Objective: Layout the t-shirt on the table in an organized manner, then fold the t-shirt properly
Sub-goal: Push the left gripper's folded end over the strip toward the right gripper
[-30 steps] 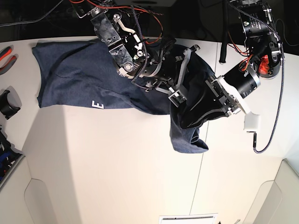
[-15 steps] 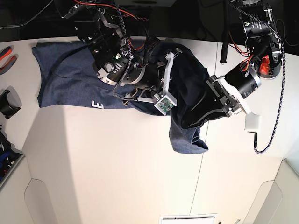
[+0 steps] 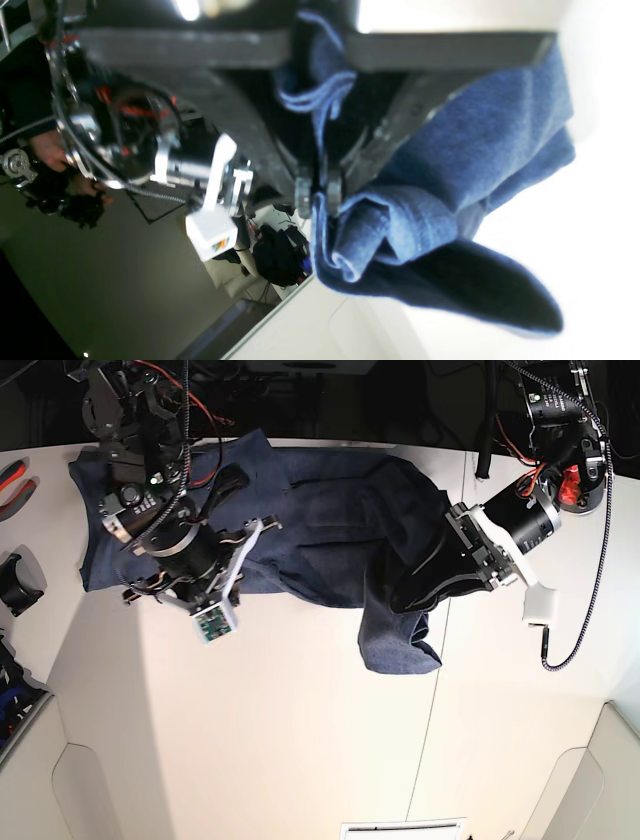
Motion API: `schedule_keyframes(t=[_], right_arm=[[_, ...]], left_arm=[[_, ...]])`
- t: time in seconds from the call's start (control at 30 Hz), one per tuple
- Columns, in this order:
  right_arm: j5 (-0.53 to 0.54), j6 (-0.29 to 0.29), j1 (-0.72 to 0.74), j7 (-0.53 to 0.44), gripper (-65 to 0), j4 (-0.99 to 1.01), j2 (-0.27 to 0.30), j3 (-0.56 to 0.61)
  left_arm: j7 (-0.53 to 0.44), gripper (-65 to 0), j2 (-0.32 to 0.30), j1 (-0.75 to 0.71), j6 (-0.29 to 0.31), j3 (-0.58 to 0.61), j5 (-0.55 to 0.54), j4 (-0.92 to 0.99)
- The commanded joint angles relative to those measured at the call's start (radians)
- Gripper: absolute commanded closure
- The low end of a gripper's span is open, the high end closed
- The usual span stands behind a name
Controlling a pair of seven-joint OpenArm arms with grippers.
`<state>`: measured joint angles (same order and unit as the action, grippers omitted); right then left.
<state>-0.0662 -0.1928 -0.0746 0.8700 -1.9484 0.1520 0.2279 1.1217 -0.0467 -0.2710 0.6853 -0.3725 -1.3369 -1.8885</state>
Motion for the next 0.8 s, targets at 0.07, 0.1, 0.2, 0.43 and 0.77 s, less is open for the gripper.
schedule_keyframes(t=[0.07, 0.1, 0.2, 0.43, 0.77], right_arm=[[-0.005, 0.006, 0.012, -0.056, 0.0, -0.020, 0.003, -0.131], [-0.002, 0.006, 0.013, -0.057, 0.0, -0.020, 0.003, -0.172], [0.038, -0.005, 0.013, -0.057, 0.0, -0.020, 0.003, -0.282], [0.152, -0.066, 0.013, -0.057, 0.0, -0.019, 0.003, -0.445], [0.184, -0.068, 0.010, -0.046, 0.0, -0.019, 0.019, -0.475]], left_arm=[[-0.020, 0.0, 0.005, 0.005, 0.013, 0.022, -0.034, 0.026], [-0.020, 0.0, 0.005, 0.005, 0.013, 0.038, -0.034, 0.046], [-0.043, 0.0, 0.005, 0.005, 0.013, 0.103, -0.025, 0.114], [-0.095, 0.0, 0.005, 0.037, 0.013, 0.283, 0.072, 0.182], [-0.256, 0.0, 0.052, 0.080, 0.013, 0.453, 0.396, 0.188]])
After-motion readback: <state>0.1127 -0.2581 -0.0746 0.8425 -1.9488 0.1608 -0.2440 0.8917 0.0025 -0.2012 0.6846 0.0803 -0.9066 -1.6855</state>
